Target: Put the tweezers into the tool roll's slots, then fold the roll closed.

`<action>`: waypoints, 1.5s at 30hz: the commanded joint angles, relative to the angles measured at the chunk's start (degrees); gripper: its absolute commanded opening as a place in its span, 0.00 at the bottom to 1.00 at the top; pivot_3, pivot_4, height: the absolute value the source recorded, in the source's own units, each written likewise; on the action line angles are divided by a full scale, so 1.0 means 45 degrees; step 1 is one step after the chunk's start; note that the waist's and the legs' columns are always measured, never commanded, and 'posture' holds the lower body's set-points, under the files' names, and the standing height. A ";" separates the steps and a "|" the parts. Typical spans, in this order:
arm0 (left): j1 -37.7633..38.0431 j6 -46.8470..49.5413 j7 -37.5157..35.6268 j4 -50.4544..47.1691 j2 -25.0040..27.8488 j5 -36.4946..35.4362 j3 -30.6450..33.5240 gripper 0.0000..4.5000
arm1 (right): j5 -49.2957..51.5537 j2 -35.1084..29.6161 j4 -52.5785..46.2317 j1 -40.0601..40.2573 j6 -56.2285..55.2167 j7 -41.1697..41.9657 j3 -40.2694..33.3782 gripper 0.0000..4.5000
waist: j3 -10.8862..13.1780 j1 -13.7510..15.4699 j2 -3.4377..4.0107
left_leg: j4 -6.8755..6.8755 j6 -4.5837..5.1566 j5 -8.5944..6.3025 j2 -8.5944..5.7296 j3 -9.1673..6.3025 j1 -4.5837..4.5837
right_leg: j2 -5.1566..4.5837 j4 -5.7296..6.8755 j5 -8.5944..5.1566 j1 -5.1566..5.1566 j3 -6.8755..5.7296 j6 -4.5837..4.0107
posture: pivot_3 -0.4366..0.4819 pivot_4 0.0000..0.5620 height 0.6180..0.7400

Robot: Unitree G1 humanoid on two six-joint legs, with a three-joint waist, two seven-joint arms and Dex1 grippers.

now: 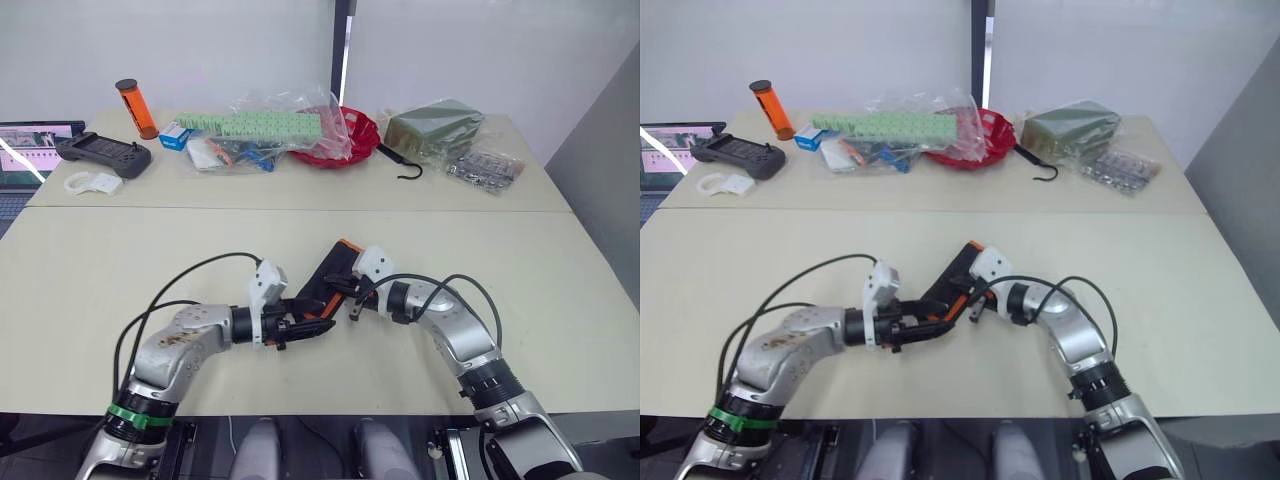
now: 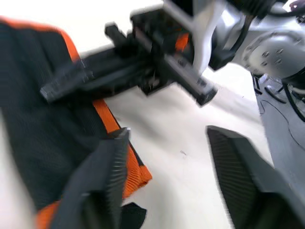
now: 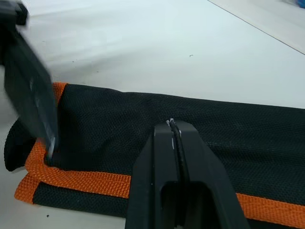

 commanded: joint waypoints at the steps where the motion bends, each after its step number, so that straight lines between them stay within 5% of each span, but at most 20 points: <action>1: -0.0631 -0.0992 -0.0526 0.0246 0.0228 0.0196 0.0295 0.71 | -0.0599 -0.0249 0.0880 0.0493 0.0448 -0.0104 0.0169 0.00 | 0.0000 0.0002 0.0001 | 0.0000 0.0000 0.0000 -0.0001 0.0000 0.0010 | -0.0001 -0.0004 0.0000 0.0013 0.0001 0.0000 | 0.48 0.27 1.00; 11: -0.1231 -0.4914 -0.1005 0.3419 -0.0220 0.3478 -0.1803 0.01 | -0.0465 -0.0008 0.0517 0.0676 0.0545 -0.0254 0.0035 0.00 | -0.0002 -0.0034 0.0004 | -0.0041 0.0000 -0.0002 -0.0001 -0.0003 0.0081 | -0.0004 -0.0086 0.0000 0.0116 -0.0010 0.0003 | 0.48 0.27 1.00; 20: -0.1299 -0.5525 -0.0283 0.5740 -0.0580 0.5683 -0.2999 0.00 | -0.1054 -0.0018 0.1986 0.0033 -0.0094 -0.1431 -0.0508 0.00 | -0.0085 -0.0040 0.0025 | -0.0041 0.0000 -0.0001 -0.0006 -0.0004 0.0147 | -0.0006 -0.0100 -0.0025 0.0188 -0.0008 0.0064 | 0.48 0.27 1.00; 32: -0.0277 -0.4564 -0.0435 0.4487 -0.0673 0.4822 -0.2513 0.00 | -0.2014 0.0380 0.7736 -0.2673 -0.2674 -0.3310 -0.1275 0.00 | -0.0284 -0.0235 0.0085 | -0.0132 0.0047 -0.0026 0.0008 0.0010 0.0308 | 0.0002 -0.0216 -0.0052 0.0349 0.0015 0.0065 | 0.48 0.27 1.00; 38: -0.0348 -0.3600 -0.0288 0.2870 -0.0888 0.3062 -0.0940 0.00 | -0.0918 0.0337 0.6499 -0.2685 -0.4245 -0.3185 -0.2617 0.00 | -0.0232 -0.0260 0.0108 | -0.0110 0.0049 -0.0027 0.0001 0.0006 0.0239 | -0.0001 -0.0210 -0.0051 0.0300 0.0019 0.0072 | 0.48 0.27 1.00; 45: -0.0387 -0.2118 0.0088 0.0612 -0.0492 0.1412 0.0647 0.00 | 0.0537 -0.0084 0.3272 -0.1791 -0.3061 -0.1708 -0.3510 0.00 | -0.0217 -0.0262 0.0116 | -0.0094 0.0051 -0.0024 -0.0011 -0.0005 -0.0125 | -0.0001 -0.0141 0.0019 -0.0076 0.0045 0.0019 | 0.48 0.27 1.00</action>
